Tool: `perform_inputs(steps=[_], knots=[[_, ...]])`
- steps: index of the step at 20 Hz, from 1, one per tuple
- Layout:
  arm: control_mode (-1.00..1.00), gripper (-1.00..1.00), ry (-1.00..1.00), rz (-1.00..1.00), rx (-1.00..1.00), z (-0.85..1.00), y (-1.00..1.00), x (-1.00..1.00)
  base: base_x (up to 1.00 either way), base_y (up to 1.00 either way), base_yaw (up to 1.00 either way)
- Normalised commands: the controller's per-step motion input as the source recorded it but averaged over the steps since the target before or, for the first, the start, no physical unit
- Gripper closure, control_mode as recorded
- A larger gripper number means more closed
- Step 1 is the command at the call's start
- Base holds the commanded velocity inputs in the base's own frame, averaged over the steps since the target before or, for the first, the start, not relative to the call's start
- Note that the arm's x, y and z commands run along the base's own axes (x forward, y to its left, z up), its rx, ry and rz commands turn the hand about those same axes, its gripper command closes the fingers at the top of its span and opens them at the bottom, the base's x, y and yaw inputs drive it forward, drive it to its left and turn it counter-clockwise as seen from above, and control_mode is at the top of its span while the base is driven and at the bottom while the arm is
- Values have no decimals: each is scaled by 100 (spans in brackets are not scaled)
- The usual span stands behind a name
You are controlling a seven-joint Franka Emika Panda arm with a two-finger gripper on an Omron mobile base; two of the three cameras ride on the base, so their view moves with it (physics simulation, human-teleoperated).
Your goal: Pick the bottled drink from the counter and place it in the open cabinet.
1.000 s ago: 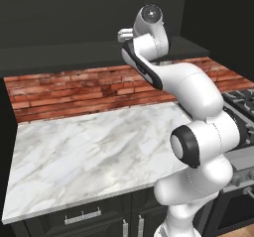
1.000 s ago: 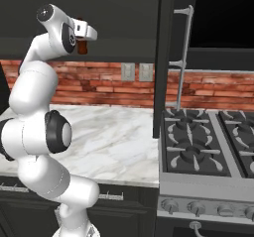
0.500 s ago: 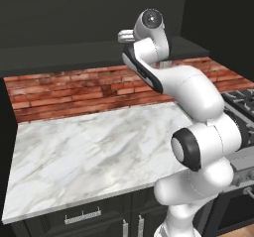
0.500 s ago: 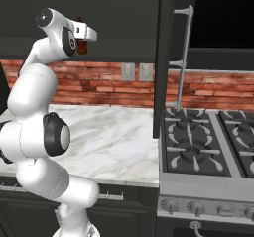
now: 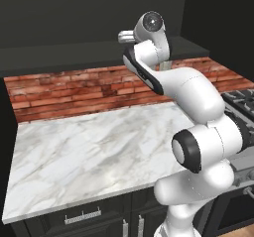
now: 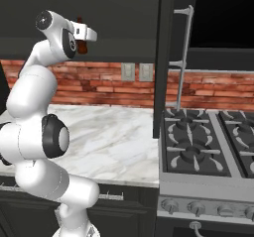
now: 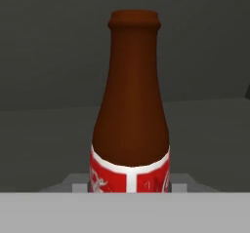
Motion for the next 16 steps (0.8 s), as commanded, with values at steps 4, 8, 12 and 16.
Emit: perform_inputs(steps=[4, 8, 12, 16], knots=[[-100, 100, 0, 0, 0, 0, 0, 0, 0, 0, 0], [-100, -100, 0, 0, 0, 0, 0, 0, 0, 0, 0], [-100, -100, 0, 0, 0, 0, 0, 0, 0, 0, 0], [-100, -100, 0, 0, 0, 0, 0, 0, 0, 0, 0]])
